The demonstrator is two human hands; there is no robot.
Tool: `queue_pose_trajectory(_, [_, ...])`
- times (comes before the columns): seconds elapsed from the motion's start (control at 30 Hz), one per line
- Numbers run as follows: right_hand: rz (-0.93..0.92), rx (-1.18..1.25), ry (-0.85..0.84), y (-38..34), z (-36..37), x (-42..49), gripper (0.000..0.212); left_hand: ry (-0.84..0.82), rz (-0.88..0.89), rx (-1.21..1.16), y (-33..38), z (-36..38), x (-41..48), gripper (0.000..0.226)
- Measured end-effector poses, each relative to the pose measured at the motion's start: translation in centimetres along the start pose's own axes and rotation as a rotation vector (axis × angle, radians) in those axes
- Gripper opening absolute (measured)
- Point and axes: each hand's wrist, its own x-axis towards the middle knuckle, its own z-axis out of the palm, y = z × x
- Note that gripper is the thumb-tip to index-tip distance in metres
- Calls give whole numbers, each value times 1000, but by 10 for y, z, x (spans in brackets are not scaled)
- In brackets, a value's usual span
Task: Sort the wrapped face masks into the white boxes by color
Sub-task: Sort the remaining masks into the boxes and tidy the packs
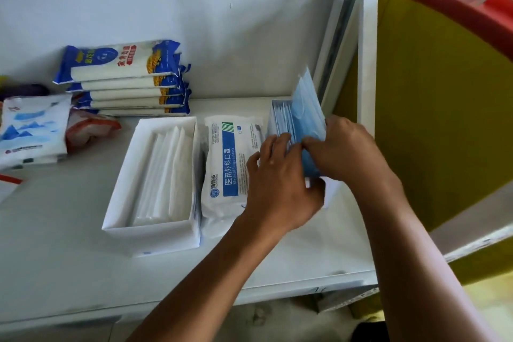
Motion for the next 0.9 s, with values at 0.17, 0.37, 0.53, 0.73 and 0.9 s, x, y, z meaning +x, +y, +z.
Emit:
queue_pose_trajectory(0.17, [19, 128, 142, 1, -2, 6, 30, 125, -111, -248, 13, -20, 13, 45])
queue_pose_trajectory(0.37, [86, 63, -7, 3, 5, 7, 18, 87, -237, -317, 21, -20, 37, 38])
queue_pose_trajectory(0.53, [48, 14, -13, 1, 11, 4, 22, 24, -317, -251, 21, -23, 53, 28])
queue_pose_trajectory(0.73, [21, 93, 70, 7, 0, 5, 24, -3, -361, -199, 14, -19, 69, 24])
queue_pose_trajectory(0.9, [35, 72, 43, 5, 1, 4, 25, 8, -289, -79, 14, -11, 78, 14])
